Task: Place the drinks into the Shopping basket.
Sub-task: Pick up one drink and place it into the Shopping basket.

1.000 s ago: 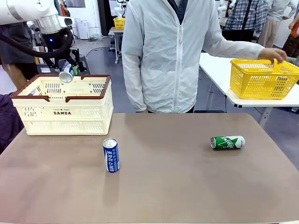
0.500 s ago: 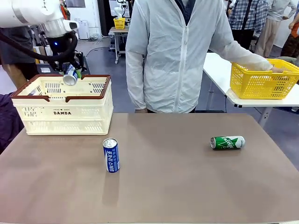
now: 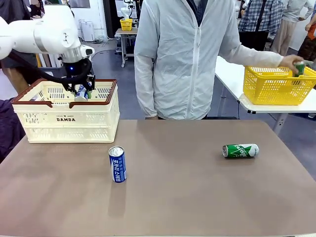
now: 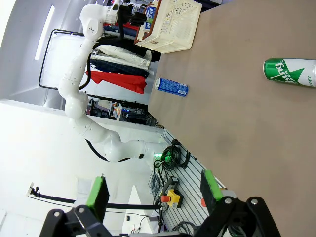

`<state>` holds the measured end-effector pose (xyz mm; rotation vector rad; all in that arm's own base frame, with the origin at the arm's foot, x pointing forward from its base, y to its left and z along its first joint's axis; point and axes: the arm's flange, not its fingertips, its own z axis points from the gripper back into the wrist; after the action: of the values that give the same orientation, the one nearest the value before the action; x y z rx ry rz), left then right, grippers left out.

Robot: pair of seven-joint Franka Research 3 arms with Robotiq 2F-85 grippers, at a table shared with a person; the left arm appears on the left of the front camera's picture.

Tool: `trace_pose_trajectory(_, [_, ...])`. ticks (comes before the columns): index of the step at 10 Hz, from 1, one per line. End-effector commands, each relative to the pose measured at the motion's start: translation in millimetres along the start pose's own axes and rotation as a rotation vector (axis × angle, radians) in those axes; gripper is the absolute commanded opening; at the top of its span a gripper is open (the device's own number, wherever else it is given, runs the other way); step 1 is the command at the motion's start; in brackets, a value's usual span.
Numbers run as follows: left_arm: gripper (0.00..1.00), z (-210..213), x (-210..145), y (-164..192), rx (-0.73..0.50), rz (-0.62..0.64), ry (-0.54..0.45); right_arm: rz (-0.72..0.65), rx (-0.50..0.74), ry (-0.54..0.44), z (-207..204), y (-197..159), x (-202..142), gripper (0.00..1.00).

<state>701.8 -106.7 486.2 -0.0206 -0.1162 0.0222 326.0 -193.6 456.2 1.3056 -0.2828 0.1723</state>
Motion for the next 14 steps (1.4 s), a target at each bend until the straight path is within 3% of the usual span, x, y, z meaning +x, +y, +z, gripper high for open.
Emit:
trace_pose_trajectory(1, [0.0, -17.6, 2.6, 0.4, 0.038, 0.029, 0.025, 0.016, -0.002, 0.017, 2.4, 2.8, -1.5, 1.0])
trace_pose_trajectory(7, [0.0, -72.7, 3.5, 3.6, 0.051, 0.04, 0.079, 0.016, -0.002, 0.017, 2.4, 2.8, -1.5, 1.0])
trace_pose_trajectory(8, [0.57, -73.9, 4.6, 3.8, 0.042, 0.036, 0.076, 0.016, -0.002, 0.017, 2.4, 2.8, -1.5, 1.0])
trace_pose_trajectory(9, [1.0, -73.2, 4.8, 4.4, 0.037, 0.035, 0.083, 0.016, -0.002, 0.017, 2.4, 2.8, -1.5, 1.0])
trace_pose_trajectory(14, [1.0, -58.7, 2.3, 10.5, 0.03, 0.047, 0.061, 0.016, -0.002, 0.017, 2.4, 2.8, -1.5, 1.0])
